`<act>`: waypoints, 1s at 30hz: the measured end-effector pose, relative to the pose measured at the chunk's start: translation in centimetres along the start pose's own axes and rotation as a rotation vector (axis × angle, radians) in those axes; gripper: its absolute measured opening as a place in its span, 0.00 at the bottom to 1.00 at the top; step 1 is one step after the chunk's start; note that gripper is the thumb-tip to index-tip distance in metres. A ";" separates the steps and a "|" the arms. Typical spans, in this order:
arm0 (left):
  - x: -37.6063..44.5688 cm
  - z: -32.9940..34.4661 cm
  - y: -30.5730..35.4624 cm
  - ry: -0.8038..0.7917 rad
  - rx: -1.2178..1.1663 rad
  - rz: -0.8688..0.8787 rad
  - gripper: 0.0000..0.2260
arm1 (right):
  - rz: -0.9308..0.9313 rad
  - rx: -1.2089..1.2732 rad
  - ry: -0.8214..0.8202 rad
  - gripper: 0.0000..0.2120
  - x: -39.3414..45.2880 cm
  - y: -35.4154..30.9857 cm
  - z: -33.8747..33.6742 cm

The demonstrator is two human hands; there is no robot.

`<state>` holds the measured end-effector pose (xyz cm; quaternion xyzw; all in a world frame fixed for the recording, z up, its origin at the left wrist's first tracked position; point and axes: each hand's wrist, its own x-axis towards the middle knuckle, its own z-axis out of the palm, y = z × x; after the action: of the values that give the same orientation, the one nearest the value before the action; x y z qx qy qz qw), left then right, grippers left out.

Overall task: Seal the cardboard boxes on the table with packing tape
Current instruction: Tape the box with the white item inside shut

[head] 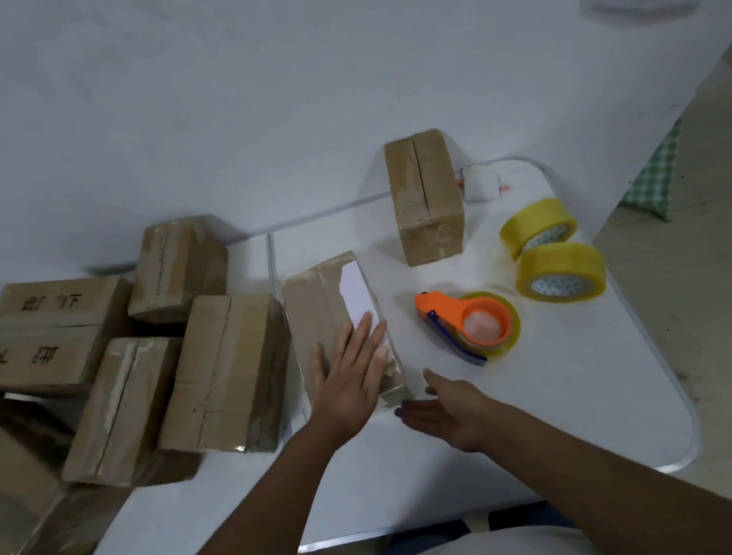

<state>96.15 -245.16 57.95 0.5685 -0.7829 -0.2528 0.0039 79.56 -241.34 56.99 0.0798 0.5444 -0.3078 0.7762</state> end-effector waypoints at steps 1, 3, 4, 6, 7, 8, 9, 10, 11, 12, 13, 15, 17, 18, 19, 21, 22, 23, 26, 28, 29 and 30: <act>0.0 -0.1 0.0 -0.007 -0.032 0.000 0.23 | -0.022 0.025 0.019 0.15 0.0 0.1 0.3; 0.1 -0.2 -0.1 -0.015 -0.050 0.005 0.23 | -0.079 0.014 0.061 0.12 0.1 0.4 0.6; 0.2 -0.2 -0.1 -0.016 -0.047 0.010 0.23 | -0.107 0.021 0.076 0.10 0.0 0.6 0.5; 0.2 -0.2 -0.2 -0.019 -0.043 0.022 0.24 | -0.174 0.070 0.097 0.06 0.1 1.1 0.2; 0.2 -0.1 -0.2 -0.026 -0.040 0.025 0.24 | -0.212 0.103 0.107 0.06 0.2 1.4 0.0; 0.2 -0.1 -0.3 -0.034 -0.038 0.025 0.25 | -0.250 0.123 0.117 0.07 0.1 1.5 -0.1; 0.2 -0.1 -0.4 -0.040 -0.036 0.029 0.25 | -0.299 0.123 0.135 0.08 0.0 1.7 -0.1; 0.2 -0.1 -0.4 -0.043 -0.042 0.034 0.26 | -0.365 0.099 0.162 0.09 -0.1 1.9 -0.1; 0.2 -0.1 -0.5 -0.045 -0.055 0.037 0.26 | -0.454 0.060 0.196 0.09 -0.3 2.1 -0.2; 0.3 -0.1 -0.5 -0.048 -0.070 0.038 0.25 | -0.565 0.013 0.234 0.10 -0.4 2.2 -0.3; 0.3 -0.2 -0.5 -0.053 -0.082 0.038 0.25 | -0.685 -0.041 0.268 0.10 -0.7 2.4 -0.4; 0.2 -0.3 -0.6 -0.059 -0.084 0.039 0.23 | -0.878 -0.127 0.313 0.10 -1.2 3.0 -0.4; 0.2 -0.3 -0.6 -0.048 -0.108 0.037 0.23 | -0.954 -0.141 0.338 0.11 -1.5 3.5 -0.3; 0.1 -0.4 -0.6 -0.038 -0.142 0.038 0.23 | -0.966 -0.138 0.350 0.11 -1.5 3.7 -0.2; 0.0 -0.5 -0.8 -0.029 -0.183 0.047 0.23 | -0.974 -0.139 0.358 0.11 -1.6 3.9 -0.2; -0.2 -1.0 -1.3 -0.032 -0.248 0.091 0.24 | -0.996 -0.163 0.365 0.12 -1.6 3.9 -0.3; -0.4 -1.3 -1.6 -0.043 -0.265 0.117 0.25 | -1.018 -0.214 0.378 0.12 -1.7 3.7 -0.6; -0.5 -1.5 -1.8 -0.058 -0.273 0.138 0.26 | -1.047 -0.297 0.398 0.13 -1.8 3.5 -0.8; -0.7 -2.0 -2.2 -0.108 -0.220 0.181 0.33 | -1.127 -0.547 0.409 0.16 -2.3 2.8 -1.6; -0.8 -2.1 -2.2 -0.121 -0.154 0.203 0.36 | -1.175 -0.618 0.402 0.18 -2.5 2.6 -1.9; -0.8 -2.0 -2.3 -0.121 -0.137 0.207 0.36 | -1.187 -0.628 0.400 0.18 -2.5 2.6 -2.0; -0.8 -1.9 -2.3 -0.113 -0.120 0.210 0.36 | -1.189 -0.621 0.396 0.19 -2.5 2.7 -2.1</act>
<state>99.01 -245.69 58.87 0.4671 -0.8206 -0.3288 0.0203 78.89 -237.30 57.83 -0.4027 0.6898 -0.4900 0.3492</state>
